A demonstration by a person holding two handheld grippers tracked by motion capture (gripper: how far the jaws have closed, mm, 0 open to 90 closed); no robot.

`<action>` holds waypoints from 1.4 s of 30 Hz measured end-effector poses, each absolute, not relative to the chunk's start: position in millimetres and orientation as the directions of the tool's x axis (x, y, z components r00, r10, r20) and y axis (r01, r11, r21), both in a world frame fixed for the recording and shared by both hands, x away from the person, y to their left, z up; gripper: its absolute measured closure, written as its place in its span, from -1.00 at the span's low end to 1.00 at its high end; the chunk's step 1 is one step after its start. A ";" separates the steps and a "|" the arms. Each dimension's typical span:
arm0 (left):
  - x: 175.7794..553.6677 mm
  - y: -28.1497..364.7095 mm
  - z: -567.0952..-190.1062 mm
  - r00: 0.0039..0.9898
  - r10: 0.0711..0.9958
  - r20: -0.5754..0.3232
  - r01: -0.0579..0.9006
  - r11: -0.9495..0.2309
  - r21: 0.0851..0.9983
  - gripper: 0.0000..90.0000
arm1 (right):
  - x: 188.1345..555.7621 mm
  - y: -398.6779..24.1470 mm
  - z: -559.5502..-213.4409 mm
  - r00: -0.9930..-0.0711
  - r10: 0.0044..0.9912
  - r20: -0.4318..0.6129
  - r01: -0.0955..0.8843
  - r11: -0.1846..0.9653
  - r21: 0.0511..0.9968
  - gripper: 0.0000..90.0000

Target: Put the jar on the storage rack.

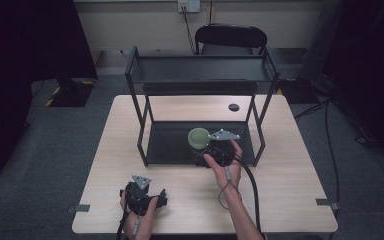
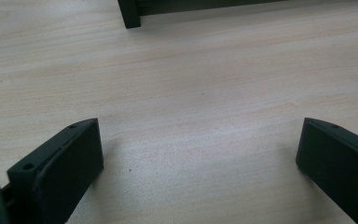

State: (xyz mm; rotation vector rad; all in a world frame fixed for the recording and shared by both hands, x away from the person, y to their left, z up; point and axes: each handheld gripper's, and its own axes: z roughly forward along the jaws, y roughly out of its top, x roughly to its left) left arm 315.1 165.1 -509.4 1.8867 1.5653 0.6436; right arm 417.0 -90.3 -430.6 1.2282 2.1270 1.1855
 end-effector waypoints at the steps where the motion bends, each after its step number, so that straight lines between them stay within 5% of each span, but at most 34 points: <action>1: 315.1 165.1 -509.4 0.188 0.982 -0.008 0.692 -0.127 0.710 -1.00 | 413.3 -91.0 -432.5 -0.525 0.849 0.060 0.500 0.251 0.829 -0.96; 42: 315.1 165.1 -509.4 0.186 0.983 -0.008 0.693 -0.125 0.710 -1.00 | 346.8 -137.2 -459.7 -0.422 0.901 0.096 0.543 0.166 0.823 -0.96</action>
